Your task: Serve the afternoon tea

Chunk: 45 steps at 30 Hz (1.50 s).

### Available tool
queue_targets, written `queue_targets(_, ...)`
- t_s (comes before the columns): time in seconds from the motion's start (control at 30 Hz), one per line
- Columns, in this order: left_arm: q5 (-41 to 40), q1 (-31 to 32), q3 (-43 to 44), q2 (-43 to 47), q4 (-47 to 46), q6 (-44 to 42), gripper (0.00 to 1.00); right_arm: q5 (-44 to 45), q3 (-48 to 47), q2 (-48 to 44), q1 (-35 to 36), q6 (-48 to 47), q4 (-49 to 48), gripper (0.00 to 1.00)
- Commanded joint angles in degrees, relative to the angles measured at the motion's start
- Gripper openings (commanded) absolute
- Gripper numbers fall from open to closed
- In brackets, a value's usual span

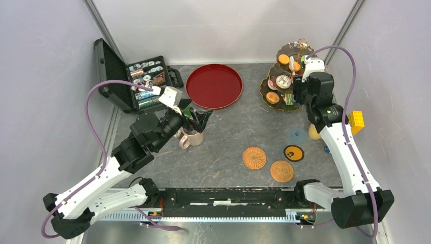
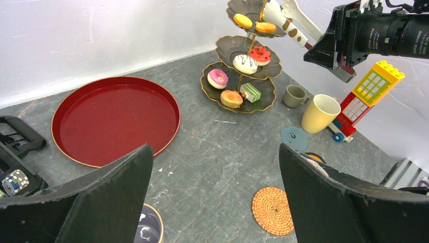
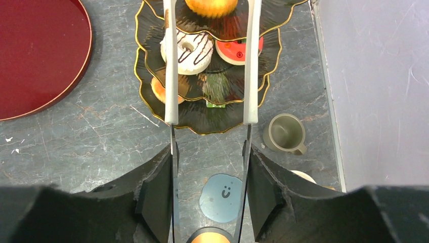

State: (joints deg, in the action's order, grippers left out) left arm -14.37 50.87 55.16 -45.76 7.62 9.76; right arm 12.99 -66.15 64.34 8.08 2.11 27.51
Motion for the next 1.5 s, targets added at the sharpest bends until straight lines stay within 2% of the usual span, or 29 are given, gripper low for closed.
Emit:
queue_targets(0.0,0.8,0.2,0.5,0.1,-1.5,1.6,1.0,0.5,-0.8,-1.2,-0.3,-0.2,-2.3,0.55)
queue_targets(0.17,0.9,0.2,0.5,0.2,-1.4,1.6,1.0,0.3,-2.4,-1.6,-0.3,-0.2,-1.7,0.55)
queue_targets(0.33,1.0,0.2,0.5,0.1,-1.5,1.7,1.0,-3.5,-5.2,-3.5,-0.3,-0.3,-3.0,0.55)
queue_targets(0.4,1.1,0.2,0.5,0.1,-1.5,1.8,1.0,-8.0,-5.7,-4.3,-0.3,-0.2,-5.3,0.55)
queue_targets(0.47,1.1,0.2,0.5,0.1,-1.5,1.8,1.0,-16.1,-5.0,-4.6,-0.2,0.4,-9.3,0.55)
queue_targets(0.57,1.2,0.2,0.5,-0.1,-1.4,1.8,1.0,-29.2,-2.2,-3.0,0.2,5.0,-17.6,0.55)
queue_targets(0.63,1.2,0.2,0.4,-0.2,-1.5,1.8,1.0,-33.7,0.8,-0.6,3.0,9.2,-24.3,0.55)
queue_targets(0.7,1.0,0.2,0.4,-0.5,-1.5,1.8,1.0,-32.9,2.3,2.9,8.5,11.2,-29.2,0.54)
queue_targets(0.8,0.2,0.1,0.3,-0.9,-1.4,1.4,1.0,-27.2,0.5,11.4,16.8,11.4,-30.0,0.54)
queue_targets(0.87,-0.4,0.1,0.3,-1.2,-1.3,1.1,1.0,-24.0,-0.2,16.9,19.5,13.6,-31.0,0.54)
queue_targets(1.0,-0.6,0.1,0.3,-1.5,-1.4,1.0,1.0,-23.2,-1.9,27.4,20.9,17.7,-34.5,0.54)
queue_targets(1.13,-0.7,0.2,0.3,-1.9,-1.3,0.9,1.0,-21.9,-7.2,36.6,22.3,17.8,-34.9,0.55)
queue_targets(1.47,-0.8,0.1,0.3,-2.4,-1.3,0.8,1.0,-15.3,-22.2,53.8,23.8,14.2,-28.4,0.6)
